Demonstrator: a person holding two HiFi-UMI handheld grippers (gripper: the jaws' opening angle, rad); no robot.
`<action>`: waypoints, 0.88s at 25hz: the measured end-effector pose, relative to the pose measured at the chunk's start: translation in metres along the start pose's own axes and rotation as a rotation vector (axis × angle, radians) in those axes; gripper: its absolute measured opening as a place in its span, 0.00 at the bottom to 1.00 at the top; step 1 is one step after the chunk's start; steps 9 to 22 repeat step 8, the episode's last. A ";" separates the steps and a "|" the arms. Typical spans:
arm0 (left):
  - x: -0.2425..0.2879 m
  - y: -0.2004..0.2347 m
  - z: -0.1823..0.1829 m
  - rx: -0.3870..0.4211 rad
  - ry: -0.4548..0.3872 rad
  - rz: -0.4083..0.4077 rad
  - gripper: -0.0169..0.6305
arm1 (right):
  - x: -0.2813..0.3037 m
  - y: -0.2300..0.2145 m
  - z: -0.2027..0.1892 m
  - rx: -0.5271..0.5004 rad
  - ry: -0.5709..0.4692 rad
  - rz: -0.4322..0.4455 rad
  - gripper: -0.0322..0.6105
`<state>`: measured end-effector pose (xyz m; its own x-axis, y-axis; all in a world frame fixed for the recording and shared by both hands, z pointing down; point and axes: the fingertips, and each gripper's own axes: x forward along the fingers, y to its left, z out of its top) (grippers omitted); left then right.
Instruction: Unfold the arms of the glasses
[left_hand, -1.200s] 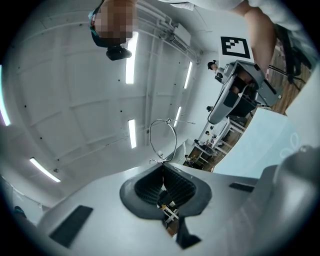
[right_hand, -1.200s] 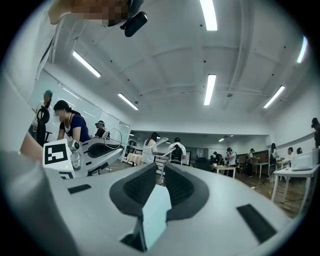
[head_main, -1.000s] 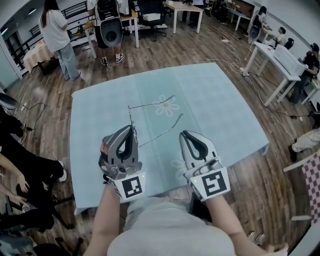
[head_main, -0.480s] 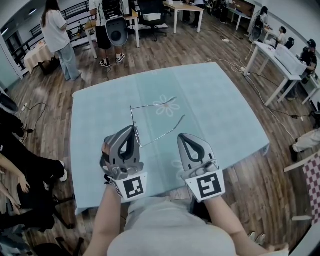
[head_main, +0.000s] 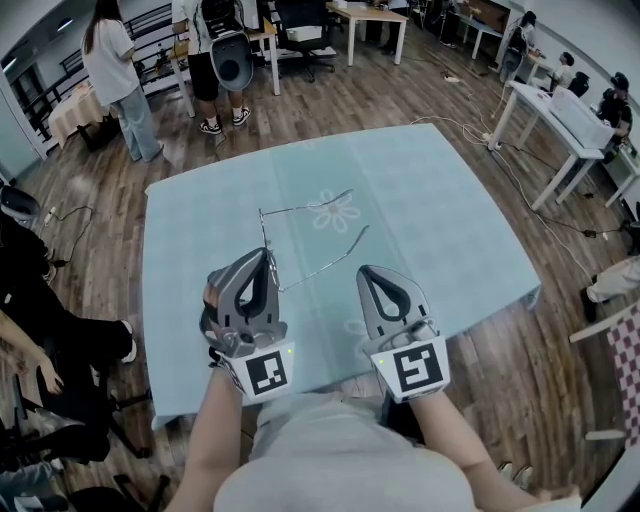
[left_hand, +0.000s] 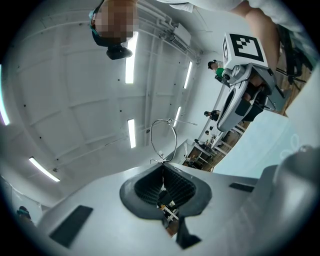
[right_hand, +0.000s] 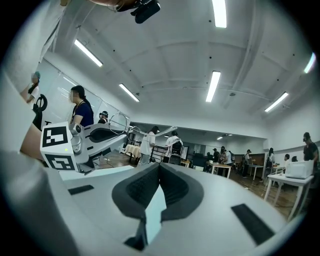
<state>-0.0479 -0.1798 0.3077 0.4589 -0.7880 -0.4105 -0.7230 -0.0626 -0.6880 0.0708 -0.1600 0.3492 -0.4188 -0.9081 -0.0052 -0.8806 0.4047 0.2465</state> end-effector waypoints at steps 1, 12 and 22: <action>0.001 0.001 0.001 0.000 -0.002 0.002 0.04 | 0.000 -0.001 0.000 0.000 0.004 -0.002 0.06; -0.002 -0.008 -0.002 -0.028 -0.016 -0.007 0.04 | -0.002 -0.004 -0.002 -0.020 0.021 -0.001 0.06; -0.002 -0.008 -0.002 -0.028 -0.016 -0.007 0.04 | -0.002 -0.004 -0.002 -0.020 0.021 -0.001 0.06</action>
